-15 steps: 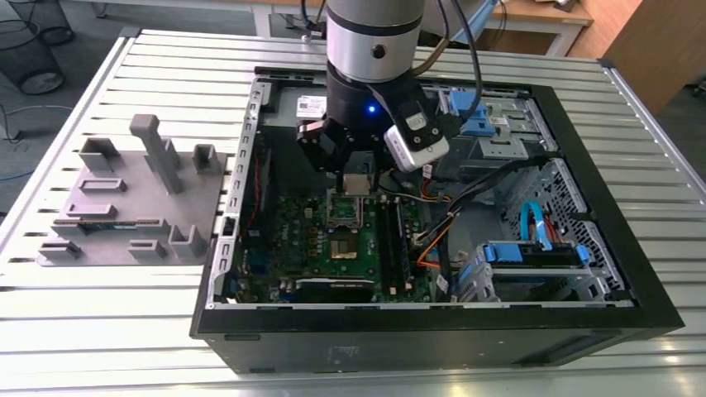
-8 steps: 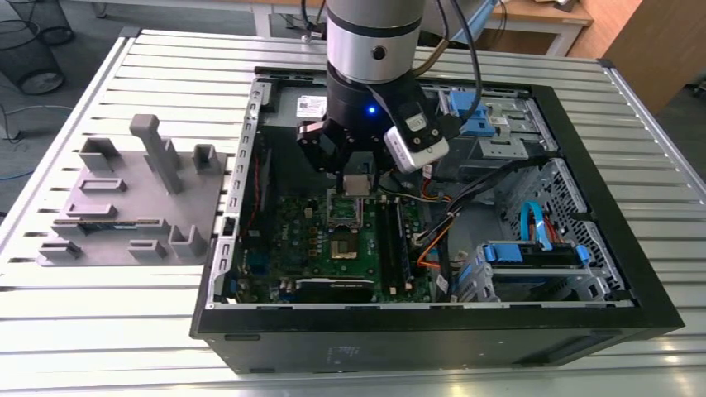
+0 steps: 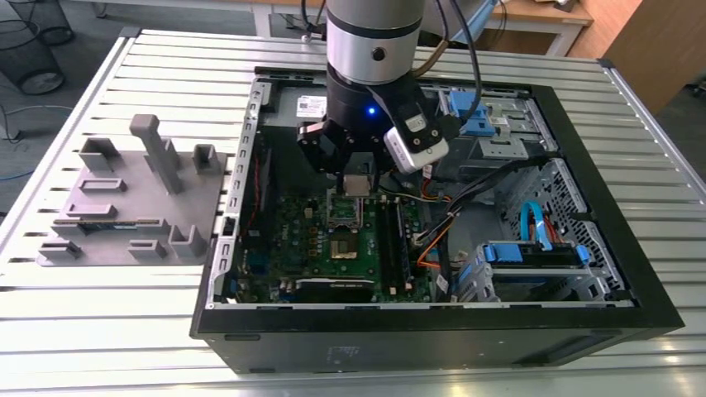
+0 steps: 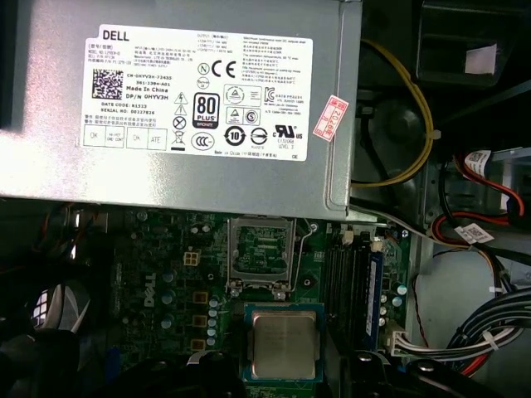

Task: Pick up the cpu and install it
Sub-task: 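Pick up the cpu and move it towards the insertion slot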

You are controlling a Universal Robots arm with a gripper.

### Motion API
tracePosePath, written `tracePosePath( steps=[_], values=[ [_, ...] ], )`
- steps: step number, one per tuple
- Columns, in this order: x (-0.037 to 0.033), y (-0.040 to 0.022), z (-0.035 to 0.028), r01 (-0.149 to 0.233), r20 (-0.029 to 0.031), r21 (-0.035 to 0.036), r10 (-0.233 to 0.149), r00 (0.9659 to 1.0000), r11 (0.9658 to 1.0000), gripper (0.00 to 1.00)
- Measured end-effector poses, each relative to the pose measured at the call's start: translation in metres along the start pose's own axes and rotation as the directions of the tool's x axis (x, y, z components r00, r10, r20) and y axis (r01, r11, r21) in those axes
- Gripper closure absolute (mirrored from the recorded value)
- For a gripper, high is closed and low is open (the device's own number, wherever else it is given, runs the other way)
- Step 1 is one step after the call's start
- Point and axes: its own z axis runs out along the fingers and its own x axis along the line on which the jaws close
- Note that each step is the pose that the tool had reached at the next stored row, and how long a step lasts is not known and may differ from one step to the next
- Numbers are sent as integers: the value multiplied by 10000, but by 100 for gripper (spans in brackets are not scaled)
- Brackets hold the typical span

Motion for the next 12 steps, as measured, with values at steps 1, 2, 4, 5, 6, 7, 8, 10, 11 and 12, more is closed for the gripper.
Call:
tracePosePath(
  steps=[1, 2, 4, 5, 6, 7, 8, 10, 11, 12],
  values=[
    [0, 0, 0, 0, 0, 0, 0, 10000, 10000, 53],
    [0, 0, 0, 0, 0, 0, 0, 10000, 10000, 53],
    [0, 0, 0, 0, 0, 0, 0, 10000, 10000, 53],
    [0, 0, 0, 0, 0, 0, 0, 10000, 10000, 53],
    [0, 0, 1, 0, 0, 0, 0, 10000, 10000, 53],
    [0, 0, 0, 0, 0, 0, 0, 10000, 10000, 53],
    [0, 0, 1, 0, 0, -1, 0, 10000, 10000, 53],
    [0, 0, 1, -1, -12, -1, 1, 10000, 10000, 53],
    [0, 1, 2, 0, -46, -4, 0, 10000, 10000, 53],
    [-1, 1, 3, 1, -105, -8, -1, 9999, 10000, 53]
  ],
)
